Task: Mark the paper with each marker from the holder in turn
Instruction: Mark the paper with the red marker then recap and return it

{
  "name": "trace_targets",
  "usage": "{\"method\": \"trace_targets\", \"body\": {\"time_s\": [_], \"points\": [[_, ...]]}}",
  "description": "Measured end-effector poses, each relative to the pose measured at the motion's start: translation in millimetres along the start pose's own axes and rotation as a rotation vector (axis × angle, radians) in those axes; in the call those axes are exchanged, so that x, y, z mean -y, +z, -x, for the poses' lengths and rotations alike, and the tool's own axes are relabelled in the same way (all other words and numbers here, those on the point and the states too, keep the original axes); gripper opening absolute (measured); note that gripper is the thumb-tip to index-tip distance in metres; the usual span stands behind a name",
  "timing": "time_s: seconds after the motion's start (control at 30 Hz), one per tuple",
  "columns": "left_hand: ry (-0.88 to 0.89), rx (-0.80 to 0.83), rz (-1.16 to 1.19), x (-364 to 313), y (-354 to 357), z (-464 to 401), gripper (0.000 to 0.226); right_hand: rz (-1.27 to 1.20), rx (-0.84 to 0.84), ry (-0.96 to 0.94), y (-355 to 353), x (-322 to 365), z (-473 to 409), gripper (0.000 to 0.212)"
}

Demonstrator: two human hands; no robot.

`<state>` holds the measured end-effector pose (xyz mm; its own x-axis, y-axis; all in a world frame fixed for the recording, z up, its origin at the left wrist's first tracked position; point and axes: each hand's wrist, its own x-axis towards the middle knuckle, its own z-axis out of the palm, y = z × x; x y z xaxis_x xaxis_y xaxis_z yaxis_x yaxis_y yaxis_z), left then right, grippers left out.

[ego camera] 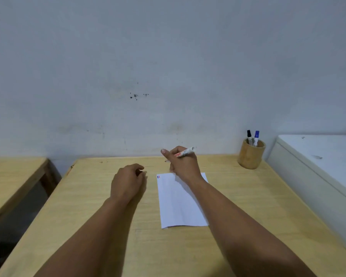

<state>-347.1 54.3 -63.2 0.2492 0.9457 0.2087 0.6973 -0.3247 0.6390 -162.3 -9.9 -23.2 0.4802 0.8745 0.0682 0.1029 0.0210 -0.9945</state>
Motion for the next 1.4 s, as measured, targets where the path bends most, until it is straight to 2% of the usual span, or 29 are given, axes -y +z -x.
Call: {"method": "trace_targets", "body": {"time_s": [0.07,0.17,0.33,0.43,0.57,0.67,0.8,1.4], "points": [[-0.077,0.009,0.143,-6,-8,-5,0.013,0.022,0.107,-0.014,-11,11,5,0.016],[-0.141,0.020,0.351,-26,-27,-8,0.004,-0.035,0.257,-0.040,-25,26,12,0.036],[-0.110,-0.016,0.505,-61,-56,-6,0.005,-0.273,0.219,0.062,-37,50,29,0.044],[-0.069,-0.024,0.566,-80,-69,-5,0.007,-0.326,0.207,0.035,-42,61,41,0.032],[-0.037,-0.023,0.659,-102,-82,-2,0.005,-0.026,0.204,-0.117,-45,68,54,0.020],[-0.025,-0.013,0.716,-117,-88,1,0.005,0.123,0.202,-0.174,-44,69,60,0.029],[-0.016,0.003,0.757,-131,-92,5,0.007,0.179,0.171,-0.190,-47,73,62,0.025],[0.042,0.050,0.629,-160,-67,14,0.009,0.160,0.076,-0.231,-70,76,61,0.016]]}}
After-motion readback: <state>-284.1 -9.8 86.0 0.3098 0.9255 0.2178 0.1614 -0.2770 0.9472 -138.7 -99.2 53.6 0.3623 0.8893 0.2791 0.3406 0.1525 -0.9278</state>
